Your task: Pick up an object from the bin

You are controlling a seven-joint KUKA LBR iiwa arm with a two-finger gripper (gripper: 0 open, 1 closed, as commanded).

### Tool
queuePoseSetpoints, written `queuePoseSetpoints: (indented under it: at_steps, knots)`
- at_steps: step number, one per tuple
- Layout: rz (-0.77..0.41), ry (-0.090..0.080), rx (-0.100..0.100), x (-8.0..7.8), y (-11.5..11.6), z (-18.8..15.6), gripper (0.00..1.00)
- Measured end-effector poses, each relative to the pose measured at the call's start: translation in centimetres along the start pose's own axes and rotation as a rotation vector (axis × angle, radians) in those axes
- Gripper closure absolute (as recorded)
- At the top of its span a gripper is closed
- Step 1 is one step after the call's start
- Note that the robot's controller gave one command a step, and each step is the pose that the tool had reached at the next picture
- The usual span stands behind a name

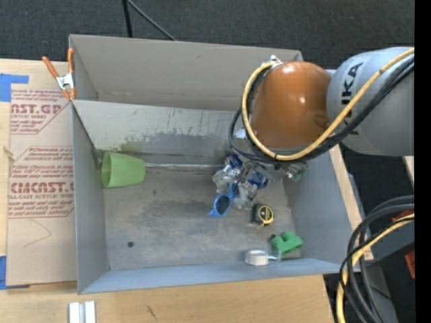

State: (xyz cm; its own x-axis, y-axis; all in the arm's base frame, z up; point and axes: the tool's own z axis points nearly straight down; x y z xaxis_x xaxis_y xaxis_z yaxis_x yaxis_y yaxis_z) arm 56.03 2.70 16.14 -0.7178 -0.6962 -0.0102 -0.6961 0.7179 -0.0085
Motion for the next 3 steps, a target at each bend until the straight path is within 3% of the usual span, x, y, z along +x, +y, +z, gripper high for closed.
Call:
queuePoseSetpoints:
  at_steps: [1,2,3]
  knots:
    - [-0.031,0.008,-0.007,3.7,2.2,-3.8,1.0]
    - [-0.03,0.001,0.0,3.4,-0.7,-13.7,1.0]
    - [-0.105,0.007,-0.009,1.4,2.1,-12.6,1.0]
